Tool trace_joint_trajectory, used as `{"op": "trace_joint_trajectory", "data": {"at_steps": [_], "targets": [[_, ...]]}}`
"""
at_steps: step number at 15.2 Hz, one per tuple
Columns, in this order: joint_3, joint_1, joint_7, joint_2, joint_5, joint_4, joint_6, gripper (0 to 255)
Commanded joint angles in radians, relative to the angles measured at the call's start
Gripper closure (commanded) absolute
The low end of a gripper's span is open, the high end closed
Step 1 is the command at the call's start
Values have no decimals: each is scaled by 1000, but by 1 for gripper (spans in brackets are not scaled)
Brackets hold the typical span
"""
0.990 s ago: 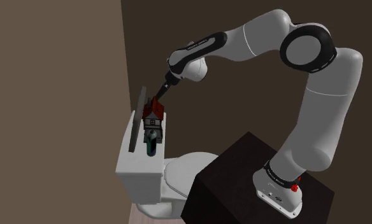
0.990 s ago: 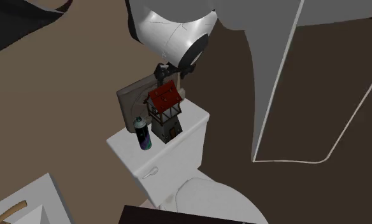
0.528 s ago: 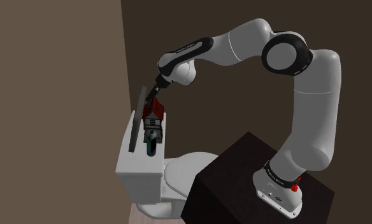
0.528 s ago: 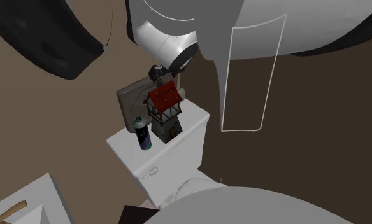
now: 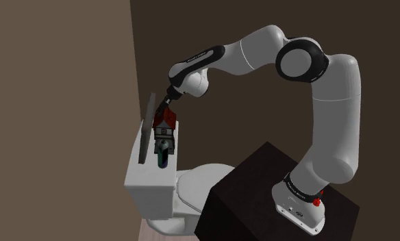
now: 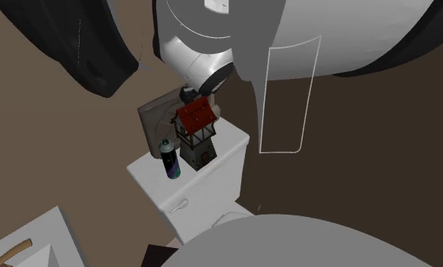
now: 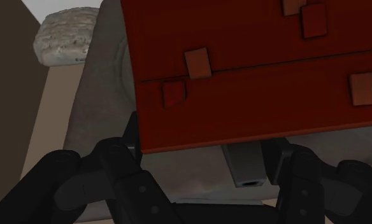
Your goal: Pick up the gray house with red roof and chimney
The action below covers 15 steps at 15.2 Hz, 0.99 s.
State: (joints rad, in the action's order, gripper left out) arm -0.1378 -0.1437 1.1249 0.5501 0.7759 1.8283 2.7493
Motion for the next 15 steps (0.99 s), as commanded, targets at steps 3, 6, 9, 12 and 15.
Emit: {"op": "trace_joint_trajectory", "data": {"at_steps": [3,6,9,12,15], "targets": [[0,0,1,1,1,1,2,255],[1,1,1,1,0,1,0,255],[4,-2,-8,-9,-5,3,-6,255],[19,-11,-36,-37,-25,6,-30,255],[32,-19,-63,-65,-45,7,-54,255]]}}
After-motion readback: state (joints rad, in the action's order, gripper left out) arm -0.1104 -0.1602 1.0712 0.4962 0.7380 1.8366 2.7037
